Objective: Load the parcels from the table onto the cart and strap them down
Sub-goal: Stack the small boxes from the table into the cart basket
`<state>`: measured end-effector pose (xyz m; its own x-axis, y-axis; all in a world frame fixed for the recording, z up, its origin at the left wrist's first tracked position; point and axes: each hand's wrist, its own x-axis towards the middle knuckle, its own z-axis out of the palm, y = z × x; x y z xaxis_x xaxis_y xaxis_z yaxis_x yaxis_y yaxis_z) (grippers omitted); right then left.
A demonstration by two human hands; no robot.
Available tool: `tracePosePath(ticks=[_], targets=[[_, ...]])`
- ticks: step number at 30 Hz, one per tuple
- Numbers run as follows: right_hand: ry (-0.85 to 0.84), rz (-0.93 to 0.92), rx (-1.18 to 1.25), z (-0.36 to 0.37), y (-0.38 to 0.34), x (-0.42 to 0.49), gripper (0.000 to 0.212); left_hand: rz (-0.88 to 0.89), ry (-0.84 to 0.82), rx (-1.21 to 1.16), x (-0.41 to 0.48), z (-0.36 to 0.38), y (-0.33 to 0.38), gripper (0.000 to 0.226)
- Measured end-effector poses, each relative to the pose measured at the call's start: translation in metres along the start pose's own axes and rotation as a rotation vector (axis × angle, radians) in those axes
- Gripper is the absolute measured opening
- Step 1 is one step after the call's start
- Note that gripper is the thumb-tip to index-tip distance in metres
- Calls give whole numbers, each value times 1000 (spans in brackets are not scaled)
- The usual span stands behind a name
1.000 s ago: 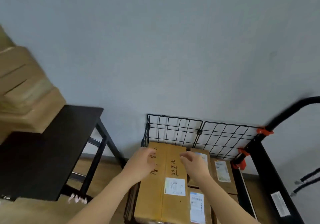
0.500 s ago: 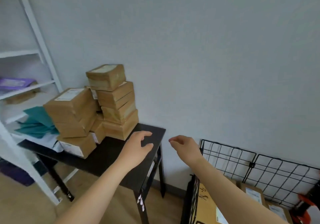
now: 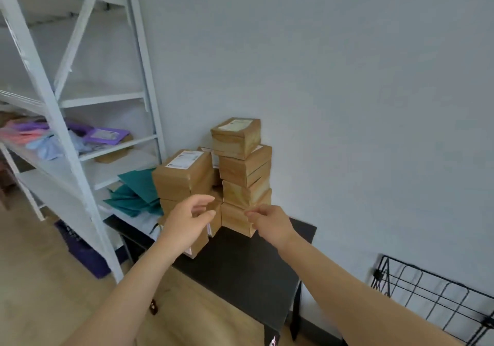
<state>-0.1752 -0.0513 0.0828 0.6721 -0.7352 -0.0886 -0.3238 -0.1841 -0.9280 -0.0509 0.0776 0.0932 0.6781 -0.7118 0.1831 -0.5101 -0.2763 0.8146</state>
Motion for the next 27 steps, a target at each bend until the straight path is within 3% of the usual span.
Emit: tracePosePath(ticks=[10, 17, 22, 27], targets=[[-67, 36, 98, 92, -28, 140, 25, -109, 121, 23, 121, -66, -71, 42], [-48, 189, 174, 130, -37, 216, 60, -217, 159, -52, 203, -87, -116, 54], [-47, 293, 238, 141, -35, 235, 71, -356, 80, -240, 238, -88, -144, 56], [-57, 409, 310, 151, -34, 244, 76, -522, -115, -462, 264, -89, -162, 58]])
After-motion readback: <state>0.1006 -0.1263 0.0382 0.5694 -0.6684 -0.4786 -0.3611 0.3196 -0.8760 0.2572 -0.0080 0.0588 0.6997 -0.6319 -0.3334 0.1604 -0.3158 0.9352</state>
